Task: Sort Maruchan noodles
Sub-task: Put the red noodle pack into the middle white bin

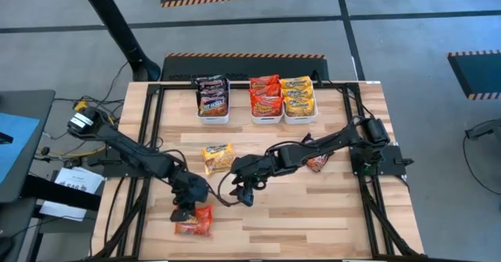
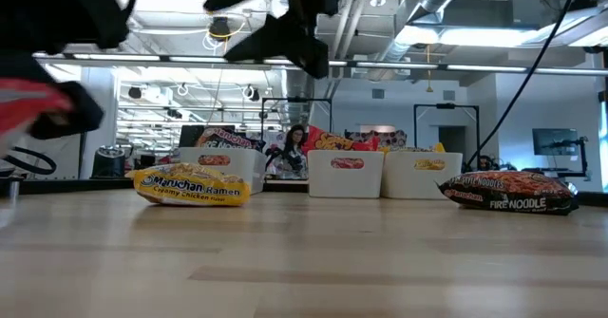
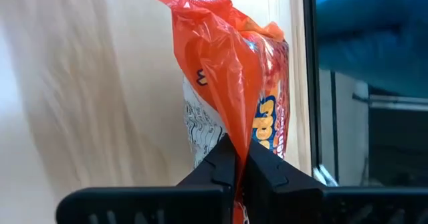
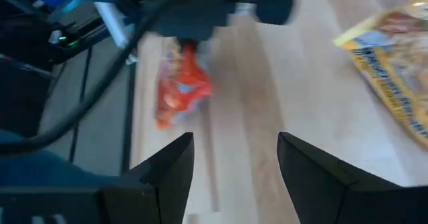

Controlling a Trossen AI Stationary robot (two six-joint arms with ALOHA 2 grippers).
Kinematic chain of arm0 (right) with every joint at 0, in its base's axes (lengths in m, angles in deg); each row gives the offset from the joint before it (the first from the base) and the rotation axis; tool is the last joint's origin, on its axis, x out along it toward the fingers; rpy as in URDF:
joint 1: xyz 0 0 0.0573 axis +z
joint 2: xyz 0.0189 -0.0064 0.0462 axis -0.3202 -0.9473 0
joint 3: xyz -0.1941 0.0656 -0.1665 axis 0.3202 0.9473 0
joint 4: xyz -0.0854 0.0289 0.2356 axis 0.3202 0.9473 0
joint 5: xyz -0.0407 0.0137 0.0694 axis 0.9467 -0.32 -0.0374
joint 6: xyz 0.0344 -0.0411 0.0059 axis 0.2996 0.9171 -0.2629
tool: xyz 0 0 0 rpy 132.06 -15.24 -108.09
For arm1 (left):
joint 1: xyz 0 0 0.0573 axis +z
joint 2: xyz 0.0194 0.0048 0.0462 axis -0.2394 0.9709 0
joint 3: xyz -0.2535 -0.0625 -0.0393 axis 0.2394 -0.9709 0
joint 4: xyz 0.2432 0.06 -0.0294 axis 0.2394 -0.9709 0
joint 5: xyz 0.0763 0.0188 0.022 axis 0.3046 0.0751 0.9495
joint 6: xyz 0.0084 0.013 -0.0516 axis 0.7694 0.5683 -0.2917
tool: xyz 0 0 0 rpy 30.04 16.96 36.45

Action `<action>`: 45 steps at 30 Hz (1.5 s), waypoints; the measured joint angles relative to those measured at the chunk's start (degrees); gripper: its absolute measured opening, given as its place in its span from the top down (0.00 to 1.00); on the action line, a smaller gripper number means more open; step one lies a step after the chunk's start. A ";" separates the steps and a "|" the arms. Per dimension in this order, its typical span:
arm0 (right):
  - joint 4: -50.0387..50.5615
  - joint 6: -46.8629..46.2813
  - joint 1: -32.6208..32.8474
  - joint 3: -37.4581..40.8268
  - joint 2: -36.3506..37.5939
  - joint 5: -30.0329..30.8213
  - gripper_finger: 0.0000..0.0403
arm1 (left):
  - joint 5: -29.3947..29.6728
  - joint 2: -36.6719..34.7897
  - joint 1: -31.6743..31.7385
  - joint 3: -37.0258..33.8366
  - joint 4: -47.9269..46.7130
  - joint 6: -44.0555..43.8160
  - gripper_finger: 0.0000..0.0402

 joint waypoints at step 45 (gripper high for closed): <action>6.04 -1.95 -0.40 0.00 1.33 -3.23 0.41 | 10.14 0.00 12.68 7.08 5.35 13.91 1.00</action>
